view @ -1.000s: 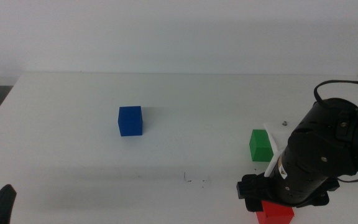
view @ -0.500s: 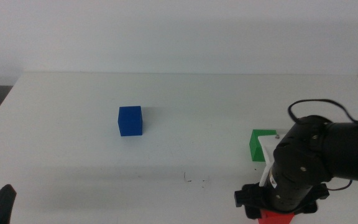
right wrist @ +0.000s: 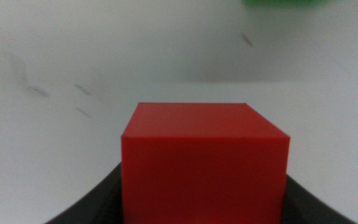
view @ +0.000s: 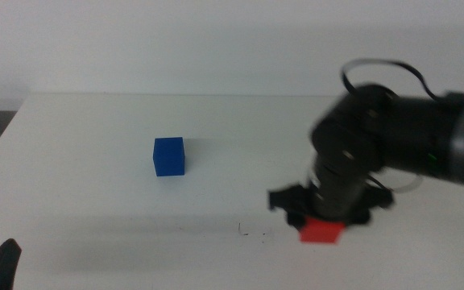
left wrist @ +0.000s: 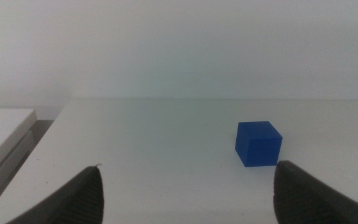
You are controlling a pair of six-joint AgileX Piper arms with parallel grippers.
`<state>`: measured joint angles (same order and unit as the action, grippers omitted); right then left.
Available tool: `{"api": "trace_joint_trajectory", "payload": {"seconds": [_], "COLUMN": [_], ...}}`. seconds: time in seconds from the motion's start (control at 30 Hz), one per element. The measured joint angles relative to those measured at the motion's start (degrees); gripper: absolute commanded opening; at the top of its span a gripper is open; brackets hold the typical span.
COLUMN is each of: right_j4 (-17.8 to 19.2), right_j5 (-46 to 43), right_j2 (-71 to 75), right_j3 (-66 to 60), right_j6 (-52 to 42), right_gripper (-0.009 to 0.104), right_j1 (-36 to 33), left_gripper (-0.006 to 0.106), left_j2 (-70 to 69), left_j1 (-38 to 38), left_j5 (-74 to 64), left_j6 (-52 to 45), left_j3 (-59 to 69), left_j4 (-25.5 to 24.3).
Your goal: Stack red cubes first, then green, then blue cubes in a specific spot.
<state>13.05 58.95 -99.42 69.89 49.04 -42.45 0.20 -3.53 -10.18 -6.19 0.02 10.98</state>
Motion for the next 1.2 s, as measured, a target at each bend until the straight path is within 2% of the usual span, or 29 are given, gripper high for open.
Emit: {"api": "trace_joint_trajectory", "payload": {"seconds": [0.17, 0.4, 0.9, 0.97, 1.0, 1.1, 1.2], "right_j4": [0.12, -1.11, -1.11, -1.11, -1.11, -1.11, -0.66], "right_j5": [2.92, 4.20, 4.92, 4.92, 4.92, 4.69, 4.41], "right_j2": [-8.97, -19.22, -25.44, -25.44, -25.44, -25.44, -24.51], "right_j3": [13.82, 25.90, 28.00, 28.10, 28.10, 28.10, 28.10], "right_j6": [1.66, 2.13, 3.71, 3.80, 3.80, 3.55, 2.33], "right_gripper": [0.004, 0.004, 0.005, 0.012, 0.057, 0.093, 0.092], "right_j1": [-1.50, -3.15, -3.15, -3.15, -3.15, -3.15, -3.51], "left_gripper": [0.094, 0.094, 0.094, 0.094, 0.094, 0.094, 0.094], "left_j2": [0.00, 0.00, 0.00, 0.00, 0.00, 0.00, 0.00], "left_j1": [0.00, 0.00, 0.00, 0.00, 0.00, 0.00, 0.00], "left_j5": [0.00, 0.00, 0.00, 0.00, 0.00, 0.00, 0.00], "left_j6": [0.00, 0.00, 0.00, 0.00, 0.00, 0.00, 0.00], "left_j3": [0.00, 0.00, 0.00, 0.00, 0.00, 0.00, 0.00], "left_j4": [0.00, 0.00, 0.00, 0.00, 0.00, 0.00, 0.00]}}
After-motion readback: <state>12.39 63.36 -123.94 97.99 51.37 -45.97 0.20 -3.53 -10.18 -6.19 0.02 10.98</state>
